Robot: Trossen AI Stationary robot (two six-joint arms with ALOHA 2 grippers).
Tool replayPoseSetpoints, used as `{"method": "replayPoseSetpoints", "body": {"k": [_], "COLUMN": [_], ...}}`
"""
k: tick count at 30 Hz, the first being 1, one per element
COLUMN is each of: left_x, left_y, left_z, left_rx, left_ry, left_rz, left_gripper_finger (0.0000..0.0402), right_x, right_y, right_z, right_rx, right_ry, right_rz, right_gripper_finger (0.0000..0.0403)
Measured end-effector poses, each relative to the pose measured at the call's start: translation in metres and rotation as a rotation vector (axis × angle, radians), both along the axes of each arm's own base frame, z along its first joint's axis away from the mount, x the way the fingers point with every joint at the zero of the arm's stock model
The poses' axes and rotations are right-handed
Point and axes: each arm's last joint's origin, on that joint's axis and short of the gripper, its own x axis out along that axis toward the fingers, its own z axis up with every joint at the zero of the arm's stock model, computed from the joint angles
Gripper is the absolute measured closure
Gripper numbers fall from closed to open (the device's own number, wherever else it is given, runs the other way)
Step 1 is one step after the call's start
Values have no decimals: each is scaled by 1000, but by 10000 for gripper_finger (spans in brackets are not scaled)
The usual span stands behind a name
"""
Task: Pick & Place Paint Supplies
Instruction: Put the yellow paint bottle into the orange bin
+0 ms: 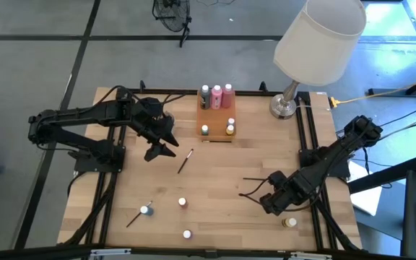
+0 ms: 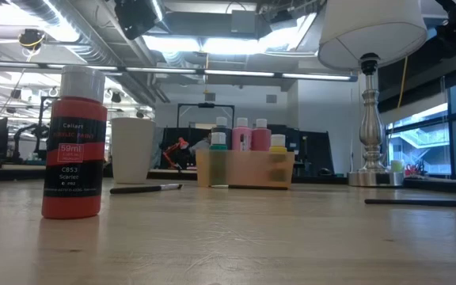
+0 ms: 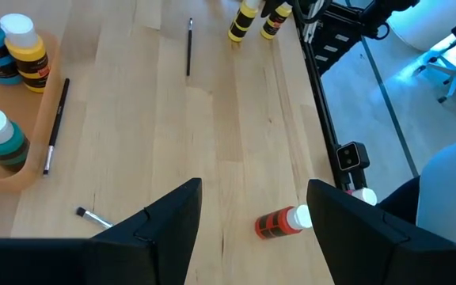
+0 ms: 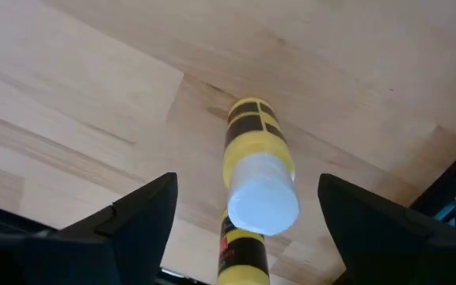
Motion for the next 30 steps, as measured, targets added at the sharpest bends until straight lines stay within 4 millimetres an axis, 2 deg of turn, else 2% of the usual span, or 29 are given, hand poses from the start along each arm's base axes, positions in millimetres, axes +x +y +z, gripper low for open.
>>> {"method": "replayPoseSetpoints", "body": {"k": [14,30], "left_x": [1,1], "left_y": [0,0], "left_z": [1,1], "left_rx": [2,8], "left_ry": [-12,-17], "left_rz": [0,-5], "left_gripper_finger": [176,176], "right_x": [-1,0], "right_y": [-1,-2], "right_z": [0,0], "right_rx": [31,28], "right_ry": [42,39], "right_rz": [-3,-9], "right_gripper_finger": [119,189]}}
